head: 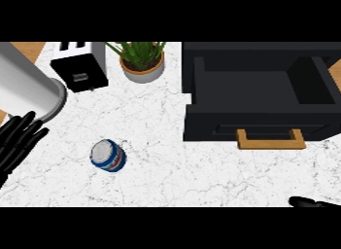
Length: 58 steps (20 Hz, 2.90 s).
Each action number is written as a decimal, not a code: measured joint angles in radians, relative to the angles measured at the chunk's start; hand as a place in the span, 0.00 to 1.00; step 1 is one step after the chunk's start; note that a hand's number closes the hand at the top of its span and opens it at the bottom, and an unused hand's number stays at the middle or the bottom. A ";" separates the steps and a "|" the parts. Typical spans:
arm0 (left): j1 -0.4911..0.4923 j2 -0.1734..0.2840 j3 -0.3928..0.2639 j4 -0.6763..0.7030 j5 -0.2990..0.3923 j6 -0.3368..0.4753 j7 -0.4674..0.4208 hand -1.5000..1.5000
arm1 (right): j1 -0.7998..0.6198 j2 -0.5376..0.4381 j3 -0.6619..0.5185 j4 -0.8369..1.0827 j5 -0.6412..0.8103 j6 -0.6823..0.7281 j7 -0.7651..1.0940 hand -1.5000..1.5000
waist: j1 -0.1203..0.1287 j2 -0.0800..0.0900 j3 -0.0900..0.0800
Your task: Pick up the can, place it into the drawer and close the drawer
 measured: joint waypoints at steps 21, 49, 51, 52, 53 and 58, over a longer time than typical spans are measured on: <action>-0.026 -0.030 0.132 0.040 0.278 0.025 0.238 0.00 | 0.165 -0.032 -0.239 0.000 -0.223 0.235 -0.096 0.00 | -0.006 0.001 0.000; -0.135 -0.254 -0.053 0.467 -0.160 0.029 -0.034 0.00 | 0.205 0.000 -0.452 -0.014 -0.357 0.428 -0.057 0.00 | -0.006 0.001 0.000; -0.137 -0.259 -0.048 0.525 -0.194 0.023 -0.096 0.00 | 0.201 0.002 -0.463 -0.008 -0.359 0.441 -0.057 0.00 | -0.006 0.001 -0.001; -0.138 -0.254 -0.037 0.549 -0.198 0.015 -0.118 0.00 | 0.199 -0.001 -0.470 -0.014 -0.365 0.440 -0.044 0.00 | -0.006 0.002 0.000; -0.154 -0.245 -0.022 0.570 -0.198 0.015 -0.126 0.00 | 0.193 -0.003 -0.475 -0.016 -0.370 0.438 -0.032 0.00 | -0.005 0.002 -0.001; -0.151 -0.229 0.010 0.670 -0.238 0.001 -0.222 0.00 | 0.212 0.022 -0.504 -0.022 -0.381 0.477 -0.037 0.00 | -0.005 0.001 0.000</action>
